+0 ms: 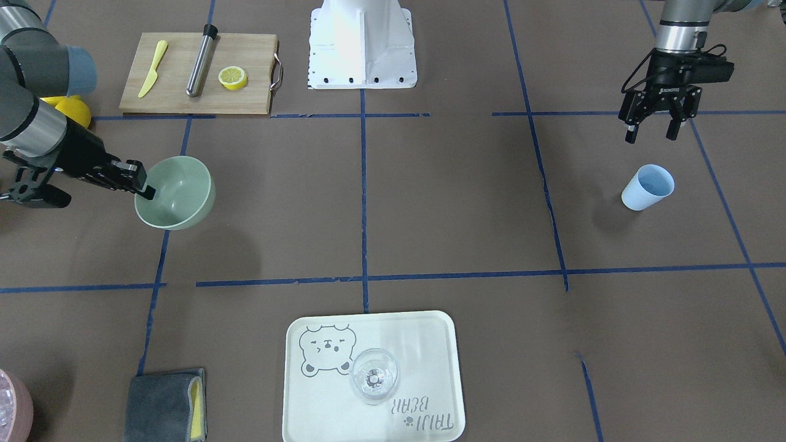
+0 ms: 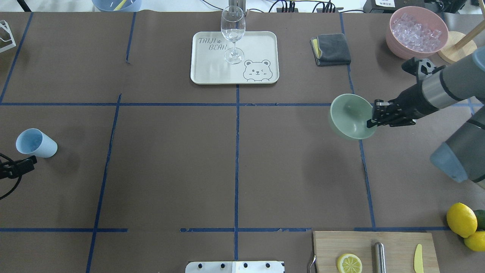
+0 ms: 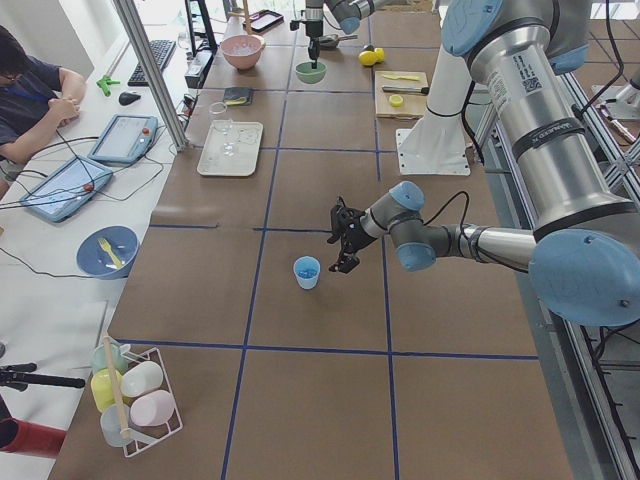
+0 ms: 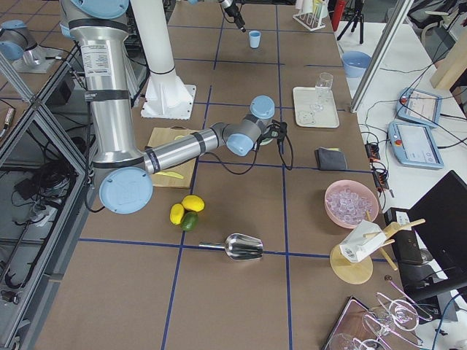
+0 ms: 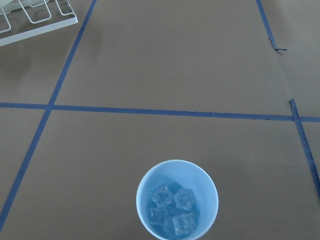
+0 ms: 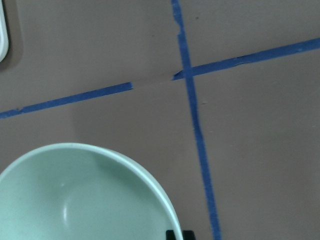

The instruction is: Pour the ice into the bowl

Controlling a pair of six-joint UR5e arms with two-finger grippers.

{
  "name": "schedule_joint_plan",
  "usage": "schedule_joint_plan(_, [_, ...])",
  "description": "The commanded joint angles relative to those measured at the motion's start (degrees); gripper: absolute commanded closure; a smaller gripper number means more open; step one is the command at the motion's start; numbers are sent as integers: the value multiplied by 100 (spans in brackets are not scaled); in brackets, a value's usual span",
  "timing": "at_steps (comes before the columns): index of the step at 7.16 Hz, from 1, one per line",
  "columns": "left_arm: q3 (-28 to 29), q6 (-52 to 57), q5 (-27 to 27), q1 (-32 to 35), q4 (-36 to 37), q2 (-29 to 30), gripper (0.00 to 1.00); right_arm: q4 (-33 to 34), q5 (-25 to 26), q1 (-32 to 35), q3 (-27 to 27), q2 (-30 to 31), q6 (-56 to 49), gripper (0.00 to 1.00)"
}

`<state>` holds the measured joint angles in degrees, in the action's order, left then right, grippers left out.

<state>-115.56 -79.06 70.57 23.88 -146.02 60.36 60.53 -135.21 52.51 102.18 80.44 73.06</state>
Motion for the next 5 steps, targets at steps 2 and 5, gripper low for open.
schedule_joint_plan(2, [516,-924,-1315,-892,-31,2,3,1552,721,-1100,30,-1763,1193,100])
schedule_joint_plan(5, [955,-1173,-2211,-1158,-348,203,6,2542,1242,-1647,-600,-3109,1350,100])
